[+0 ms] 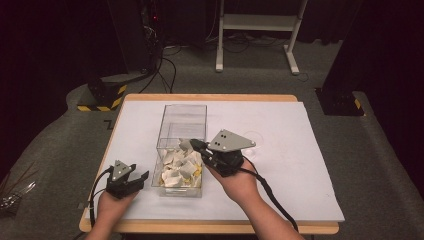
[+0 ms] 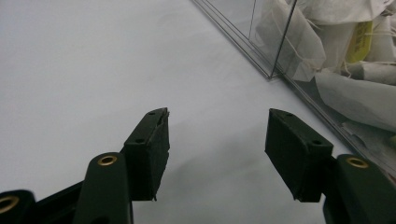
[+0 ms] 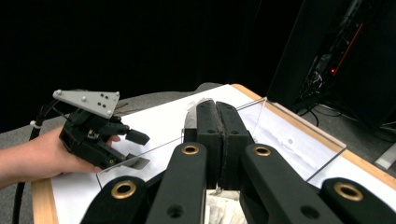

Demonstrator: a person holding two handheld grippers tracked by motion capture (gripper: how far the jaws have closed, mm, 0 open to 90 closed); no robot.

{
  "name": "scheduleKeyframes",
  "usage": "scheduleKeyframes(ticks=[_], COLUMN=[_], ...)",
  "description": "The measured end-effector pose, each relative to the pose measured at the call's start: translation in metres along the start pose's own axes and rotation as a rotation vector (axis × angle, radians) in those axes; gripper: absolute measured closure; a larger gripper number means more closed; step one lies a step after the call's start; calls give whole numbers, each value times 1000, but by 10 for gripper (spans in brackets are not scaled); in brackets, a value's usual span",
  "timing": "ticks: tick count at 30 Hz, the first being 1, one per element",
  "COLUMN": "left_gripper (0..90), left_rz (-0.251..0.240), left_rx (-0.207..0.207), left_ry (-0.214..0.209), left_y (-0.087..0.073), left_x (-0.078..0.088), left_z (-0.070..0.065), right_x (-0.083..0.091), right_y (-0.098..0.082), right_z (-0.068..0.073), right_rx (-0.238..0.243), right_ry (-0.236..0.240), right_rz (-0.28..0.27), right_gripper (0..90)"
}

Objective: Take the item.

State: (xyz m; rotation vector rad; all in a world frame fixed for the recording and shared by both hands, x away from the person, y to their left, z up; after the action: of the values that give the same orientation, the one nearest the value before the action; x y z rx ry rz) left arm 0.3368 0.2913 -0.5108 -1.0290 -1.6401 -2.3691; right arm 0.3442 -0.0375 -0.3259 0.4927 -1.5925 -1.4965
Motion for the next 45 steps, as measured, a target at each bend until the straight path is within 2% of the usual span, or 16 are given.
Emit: scheduleKeyframes(ticks=[13, 25, 45], left_gripper=[401, 401, 401], left_rz=[-1, 3, 4], left_rx=[1, 1, 1], left_ry=[-2, -2, 0], left_y=[0, 0, 0], left_x=[0, 0, 0], left_z=[0, 0, 0], right_x=[9, 18, 34], right_y=[16, 22, 19], right_z=[-6, -22, -69], right_rx=[5, -3, -49], right_ry=[-27, -72, -196], right_rz=[-39, -54, -47], right_gripper=[891, 891, 892])
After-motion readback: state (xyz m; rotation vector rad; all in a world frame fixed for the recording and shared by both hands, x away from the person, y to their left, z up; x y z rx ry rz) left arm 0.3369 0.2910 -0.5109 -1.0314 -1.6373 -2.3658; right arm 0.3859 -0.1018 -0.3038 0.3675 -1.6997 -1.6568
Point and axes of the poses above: each handheld gripper's, and its own axes: x roughly backward along the jaws, y roughly out of its top, z roughly to its left, the point moved 1 cm from there along -x, roughly forward along the jaws, and after that the axes turned 11 degrees about -x, right-handed, at the moved point
